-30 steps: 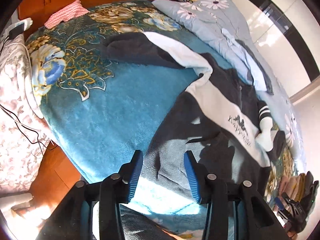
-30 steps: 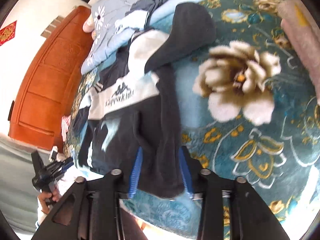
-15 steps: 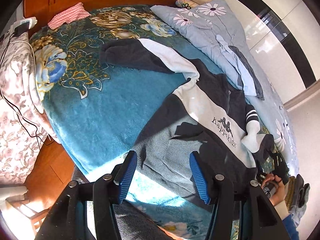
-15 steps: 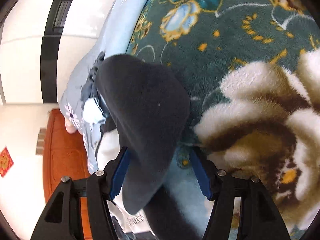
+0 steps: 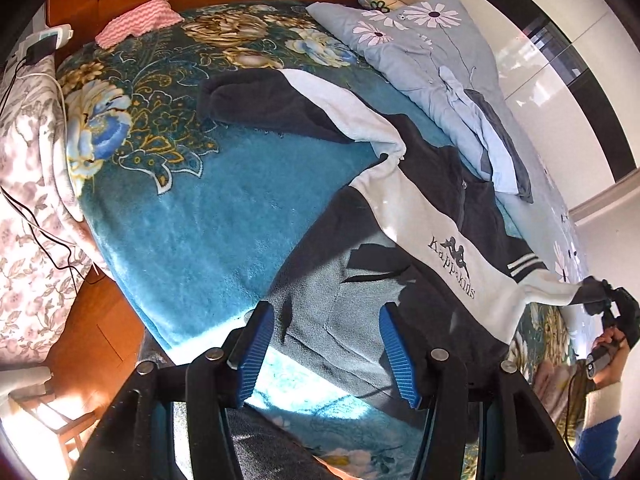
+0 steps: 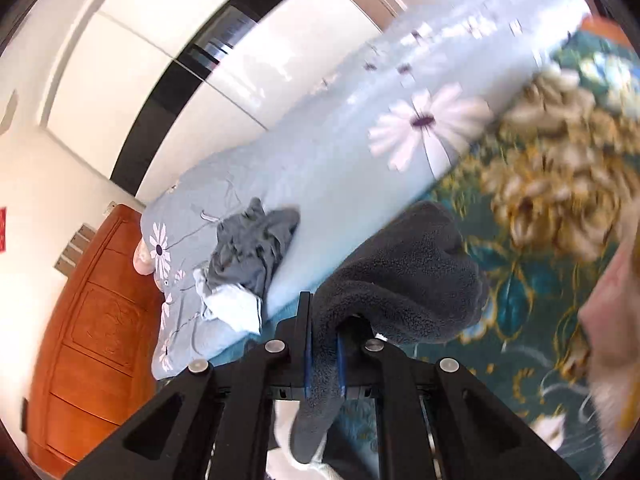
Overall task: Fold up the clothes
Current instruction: 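Lower the sleeve onto the jacket front and release with the right tool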
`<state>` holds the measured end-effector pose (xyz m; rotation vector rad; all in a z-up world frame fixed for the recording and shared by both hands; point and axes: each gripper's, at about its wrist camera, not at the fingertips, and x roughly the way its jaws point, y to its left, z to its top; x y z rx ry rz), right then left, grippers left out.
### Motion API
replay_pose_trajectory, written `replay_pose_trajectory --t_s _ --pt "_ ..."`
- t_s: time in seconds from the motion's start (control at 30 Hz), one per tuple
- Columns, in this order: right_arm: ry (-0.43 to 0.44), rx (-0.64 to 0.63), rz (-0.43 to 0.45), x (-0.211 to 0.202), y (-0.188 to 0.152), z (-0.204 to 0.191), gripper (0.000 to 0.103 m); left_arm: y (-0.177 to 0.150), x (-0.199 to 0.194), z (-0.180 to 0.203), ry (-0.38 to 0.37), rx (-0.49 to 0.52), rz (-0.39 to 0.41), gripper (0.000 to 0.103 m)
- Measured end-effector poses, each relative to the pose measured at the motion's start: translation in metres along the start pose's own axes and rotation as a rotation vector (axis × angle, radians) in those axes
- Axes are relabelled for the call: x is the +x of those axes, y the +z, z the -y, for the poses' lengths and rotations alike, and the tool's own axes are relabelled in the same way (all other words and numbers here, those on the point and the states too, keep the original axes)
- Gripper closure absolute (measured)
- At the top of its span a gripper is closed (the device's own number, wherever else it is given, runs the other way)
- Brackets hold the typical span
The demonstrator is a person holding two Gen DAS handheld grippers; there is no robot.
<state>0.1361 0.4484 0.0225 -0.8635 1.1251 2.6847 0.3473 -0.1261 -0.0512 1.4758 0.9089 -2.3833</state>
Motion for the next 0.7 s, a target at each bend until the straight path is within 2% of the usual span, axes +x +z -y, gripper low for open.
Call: replay_pose_trajectory --t_s 0.1,0.2,0.33,0.47,0.53,0.63,0.7 --pt "0.015 -0.186 0.069 -0.014 0.016 -0.053 0.093 0.003 0.006 -0.010 -0.004 -0.043 -0.008 0.044" --pt "0.051 -0.332 0.043 0.001 0.001 -0.105 0.093 0.006 0.011 -0.020 -0.009 -0.089 -0.005 0.044" --pt "0.097 -0.461 -0.086 0.046 -0.064 -0.161 0.093 0.013 0.016 -0.033 -0.024 -0.149 0.001 0.044" --pt "0.130 -0.457 -0.283 0.118 -0.147 -0.198 0.093 0.029 0.025 -0.047 -0.055 -0.220 0.012 0.044" --pt "0.093 -0.456 -0.360 0.148 -0.188 -0.210 0.093 0.039 0.032 -0.057 -0.058 -0.255 0.021 0.044" --pt "0.074 -0.544 -0.430 0.172 -0.248 -0.230 0.093 0.053 0.043 -0.071 -0.063 -0.307 0.035 0.044" --pt "0.087 -0.634 -0.444 0.173 -0.282 -0.238 0.093 0.063 0.050 -0.081 -0.065 -0.342 0.044 0.044"
